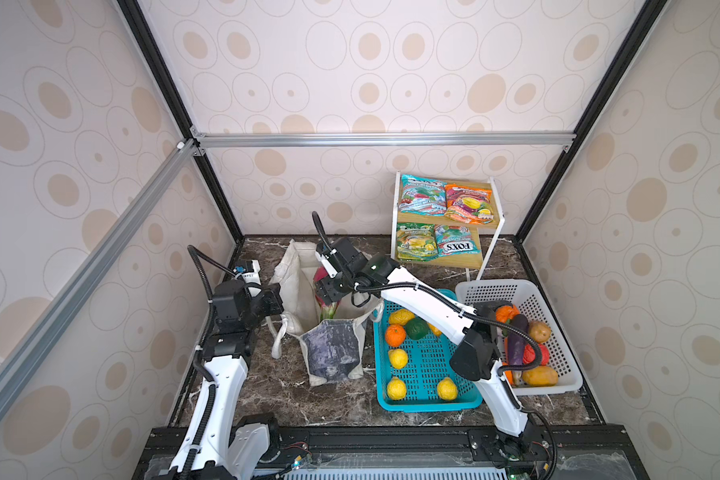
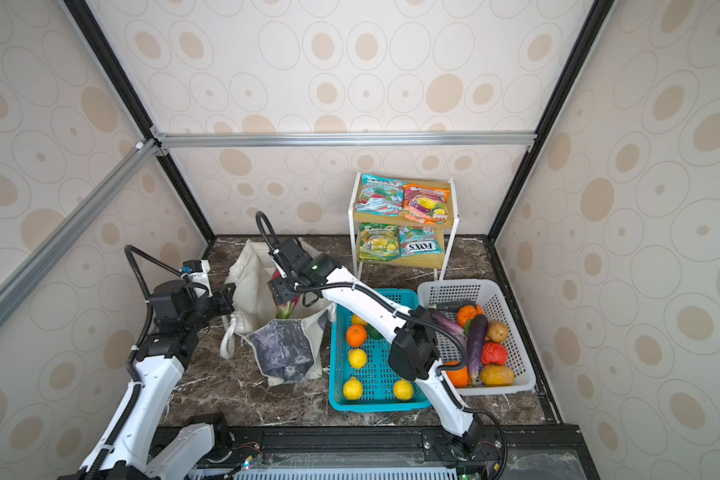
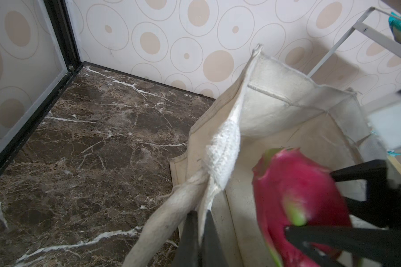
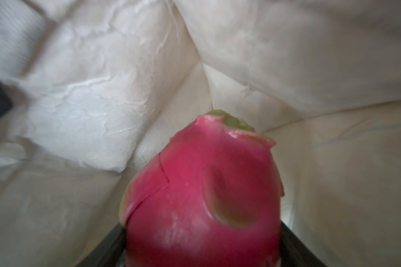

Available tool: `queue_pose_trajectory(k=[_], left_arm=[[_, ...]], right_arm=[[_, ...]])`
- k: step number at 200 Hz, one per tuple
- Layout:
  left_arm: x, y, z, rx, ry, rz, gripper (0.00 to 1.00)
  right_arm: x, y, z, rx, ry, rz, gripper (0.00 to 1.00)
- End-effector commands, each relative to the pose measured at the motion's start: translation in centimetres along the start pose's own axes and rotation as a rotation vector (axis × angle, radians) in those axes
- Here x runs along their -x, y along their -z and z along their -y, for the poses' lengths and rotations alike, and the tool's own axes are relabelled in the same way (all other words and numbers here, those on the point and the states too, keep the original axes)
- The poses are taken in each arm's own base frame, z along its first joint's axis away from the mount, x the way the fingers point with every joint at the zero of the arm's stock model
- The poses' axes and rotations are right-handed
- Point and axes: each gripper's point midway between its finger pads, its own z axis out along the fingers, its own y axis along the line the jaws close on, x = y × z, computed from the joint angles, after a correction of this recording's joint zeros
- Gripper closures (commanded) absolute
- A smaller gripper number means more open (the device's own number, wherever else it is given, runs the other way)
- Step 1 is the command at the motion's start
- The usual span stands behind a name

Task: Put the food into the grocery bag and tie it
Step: 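Carry the dragon fruit into the open tote bag with the right gripper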

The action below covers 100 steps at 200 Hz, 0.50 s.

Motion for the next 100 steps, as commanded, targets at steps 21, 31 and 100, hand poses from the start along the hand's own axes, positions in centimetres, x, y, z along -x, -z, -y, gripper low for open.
queue_pose_trajectory(k=[21,31,100], left_arm=[[0.8,0.1,0.4,-0.025,-0.008,0.027,1.0],[0.8,0.1,0.4,-0.025,-0.009,0.028,1.0],[0.8,0.1,0.3,-0.021,-0.007,0.027,1.0]], right_arm=[[-2.7,-4.7,1.1,-0.078,-0.071,-0.062,0.42],[-3.3,-5.6,1.2,-0.093,-0.074,-0.074,0.42],[-5.5,-9.1,1.5,-0.146,-0.086,-0.112,0.31]])
